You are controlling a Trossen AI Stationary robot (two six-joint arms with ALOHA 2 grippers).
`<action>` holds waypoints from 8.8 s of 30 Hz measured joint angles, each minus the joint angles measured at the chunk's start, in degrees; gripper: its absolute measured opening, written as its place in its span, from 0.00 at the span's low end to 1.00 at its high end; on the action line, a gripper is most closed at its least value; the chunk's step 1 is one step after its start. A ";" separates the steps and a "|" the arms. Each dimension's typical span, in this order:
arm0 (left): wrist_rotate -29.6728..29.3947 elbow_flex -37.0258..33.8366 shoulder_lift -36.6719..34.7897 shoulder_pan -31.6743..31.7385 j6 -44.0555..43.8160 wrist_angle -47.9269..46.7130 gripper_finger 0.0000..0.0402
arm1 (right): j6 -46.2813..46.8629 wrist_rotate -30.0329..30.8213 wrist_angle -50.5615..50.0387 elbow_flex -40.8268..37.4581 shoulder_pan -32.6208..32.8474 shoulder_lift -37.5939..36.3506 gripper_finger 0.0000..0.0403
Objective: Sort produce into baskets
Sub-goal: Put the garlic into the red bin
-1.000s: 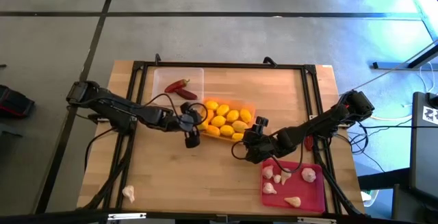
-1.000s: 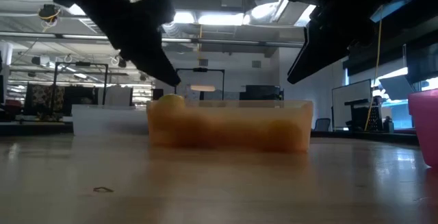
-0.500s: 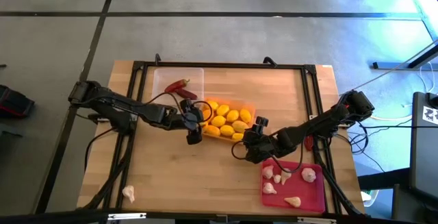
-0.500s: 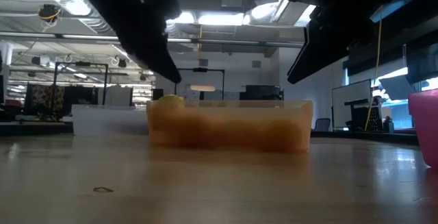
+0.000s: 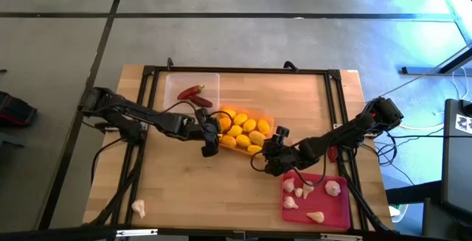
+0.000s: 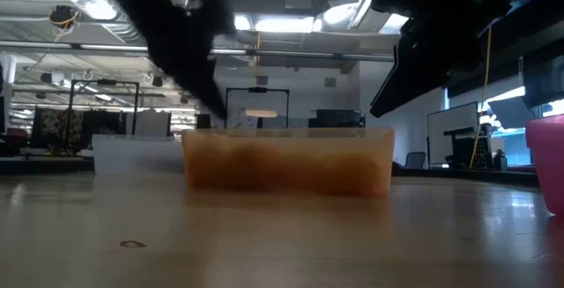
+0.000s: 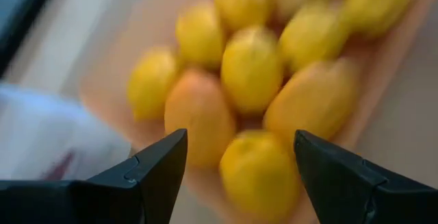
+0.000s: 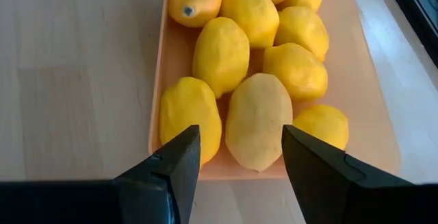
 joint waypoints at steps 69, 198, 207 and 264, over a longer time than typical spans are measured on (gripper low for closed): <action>29.56 23.39 16.67 -50.15 -31.66 -31.69 0.66 | -20.81 -4.90 5.97 1.68 -0.04 -0.22 0.49; -7.60 6.27 -2.71 -18.08 15.44 35.45 0.02 | -16.88 -14.41 47.74 1.62 -2.04 -0.03 0.71; -6.63 6.28 -2.69 -18.05 15.88 34.78 0.02 | -19.61 -15.32 52.15 1.70 -3.36 -0.20 0.38; -6.71 6.34 -7.72 -18.36 2.94 9.51 0.44 | 58.65 -25.21 -12.36 -9.70 36.54 -14.82 0.15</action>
